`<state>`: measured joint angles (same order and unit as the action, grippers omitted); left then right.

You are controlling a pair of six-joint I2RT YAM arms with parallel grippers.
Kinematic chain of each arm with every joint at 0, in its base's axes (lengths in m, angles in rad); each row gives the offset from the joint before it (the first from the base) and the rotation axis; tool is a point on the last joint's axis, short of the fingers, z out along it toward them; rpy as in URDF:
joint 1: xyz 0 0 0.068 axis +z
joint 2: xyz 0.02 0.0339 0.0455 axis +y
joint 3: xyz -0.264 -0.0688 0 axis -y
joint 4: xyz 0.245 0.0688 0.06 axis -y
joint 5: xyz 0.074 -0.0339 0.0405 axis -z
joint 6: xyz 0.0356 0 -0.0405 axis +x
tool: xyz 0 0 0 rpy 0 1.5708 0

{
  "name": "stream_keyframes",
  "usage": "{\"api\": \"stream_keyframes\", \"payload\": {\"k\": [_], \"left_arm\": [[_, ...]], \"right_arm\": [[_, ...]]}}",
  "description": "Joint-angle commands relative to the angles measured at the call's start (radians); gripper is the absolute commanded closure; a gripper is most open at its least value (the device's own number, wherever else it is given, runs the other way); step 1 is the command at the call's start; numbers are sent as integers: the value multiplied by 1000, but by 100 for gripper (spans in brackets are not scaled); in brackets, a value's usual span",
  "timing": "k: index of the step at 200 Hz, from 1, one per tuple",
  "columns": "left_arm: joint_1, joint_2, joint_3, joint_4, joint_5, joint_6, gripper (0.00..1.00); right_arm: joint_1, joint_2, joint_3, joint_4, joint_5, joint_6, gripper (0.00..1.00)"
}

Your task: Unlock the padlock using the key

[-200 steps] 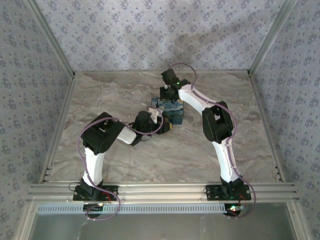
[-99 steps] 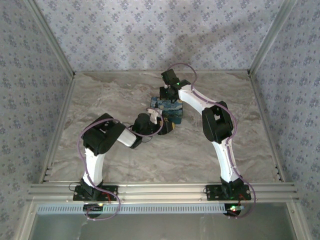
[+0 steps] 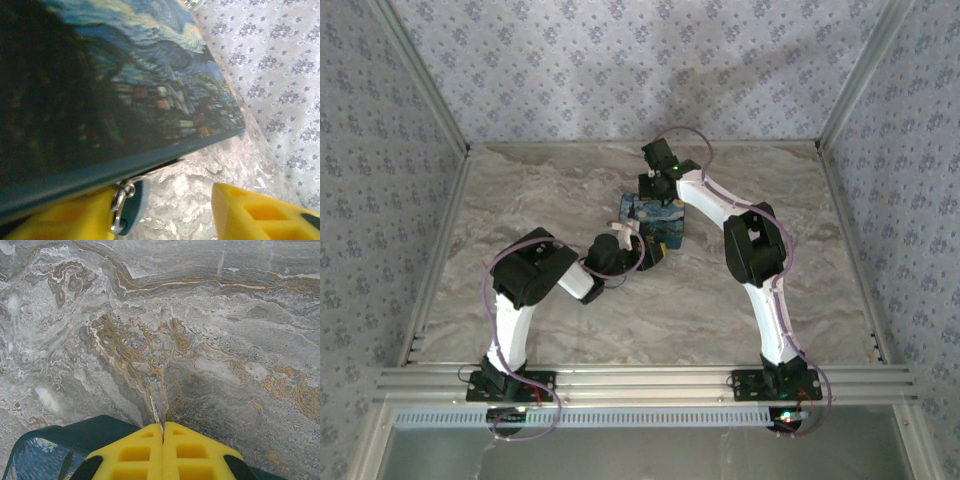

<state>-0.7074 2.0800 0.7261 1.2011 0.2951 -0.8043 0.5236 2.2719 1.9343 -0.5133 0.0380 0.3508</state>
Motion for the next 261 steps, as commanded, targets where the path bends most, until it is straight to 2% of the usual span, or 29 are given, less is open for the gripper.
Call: {"api": "stream_keyframes", "payload": {"k": [1,14,35,84,107,132,162,182,190,215,251,261], "left_arm": [[2,16,-5,-3,-12,-9,39],[0,15,-8,-3,-2,-9,39],[1,27,-16,35,21,-33,48],[3,13,-65,84,31,-54,52],[-1,11,-54,54,45,-44,56],[-4,14,-44,8,2,-26,56],[9,17,-23,-48,-7,-13,67],[15,11,-10,-80,4,-1,69],[18,8,-5,-88,11,2,74],[29,3,1,-108,27,8,81],[47,-15,-1,-131,48,14,82],[51,-20,2,-152,55,13,77]], "right_arm": [[24,63,-41,-147,-39,4,100],[23,62,-40,-147,-40,4,100],[22,62,-39,-148,-39,4,100],[22,65,-41,-141,-38,8,100],[22,66,-40,-139,-38,8,100],[23,65,-40,-137,-38,8,100],[25,61,-50,-139,-38,8,100],[25,54,-58,-136,-38,7,100],[25,53,-60,-134,-37,8,100],[25,49,-60,-134,-38,7,100],[26,42,-60,-131,-40,7,100],[26,42,-60,-130,-42,8,100]]}}
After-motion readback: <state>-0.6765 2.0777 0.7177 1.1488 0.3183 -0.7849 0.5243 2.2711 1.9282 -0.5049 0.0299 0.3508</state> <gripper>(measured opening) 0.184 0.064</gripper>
